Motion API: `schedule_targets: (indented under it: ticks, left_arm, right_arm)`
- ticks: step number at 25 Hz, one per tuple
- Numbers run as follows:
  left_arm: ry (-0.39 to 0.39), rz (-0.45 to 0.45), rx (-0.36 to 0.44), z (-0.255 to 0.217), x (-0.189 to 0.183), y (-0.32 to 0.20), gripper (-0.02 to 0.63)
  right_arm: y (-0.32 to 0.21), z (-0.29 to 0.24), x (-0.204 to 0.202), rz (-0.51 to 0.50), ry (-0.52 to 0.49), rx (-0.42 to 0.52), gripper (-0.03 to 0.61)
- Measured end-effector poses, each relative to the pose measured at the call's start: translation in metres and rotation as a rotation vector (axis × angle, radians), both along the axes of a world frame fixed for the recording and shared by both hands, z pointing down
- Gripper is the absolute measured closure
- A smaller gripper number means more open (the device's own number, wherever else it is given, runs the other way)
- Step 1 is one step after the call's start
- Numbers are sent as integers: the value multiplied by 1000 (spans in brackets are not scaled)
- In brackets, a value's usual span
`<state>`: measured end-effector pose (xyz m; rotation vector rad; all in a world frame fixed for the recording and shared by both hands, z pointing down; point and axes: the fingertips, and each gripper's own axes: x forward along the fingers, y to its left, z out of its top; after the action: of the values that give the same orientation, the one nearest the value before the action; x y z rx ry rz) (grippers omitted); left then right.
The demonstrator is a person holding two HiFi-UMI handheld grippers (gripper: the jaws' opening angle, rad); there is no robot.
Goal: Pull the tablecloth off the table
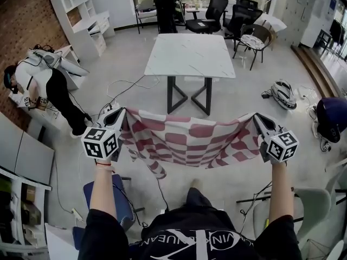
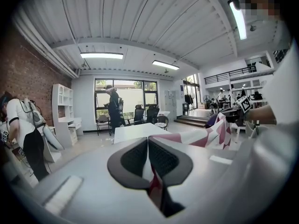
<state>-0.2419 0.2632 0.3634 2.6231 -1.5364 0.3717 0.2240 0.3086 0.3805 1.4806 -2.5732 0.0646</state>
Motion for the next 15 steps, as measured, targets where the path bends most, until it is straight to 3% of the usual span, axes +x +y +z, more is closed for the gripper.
schedule_targets:
  ticks: [7, 15]
  left_arm:
    - [17, -14, -24, 8, -4, 1, 600]
    - [90, -32, -70, 23, -1, -12, 600]
  right_arm:
    - [5, 11, 5, 83, -14, -43, 566]
    - [2, 14, 8, 166, -46, -57, 566]
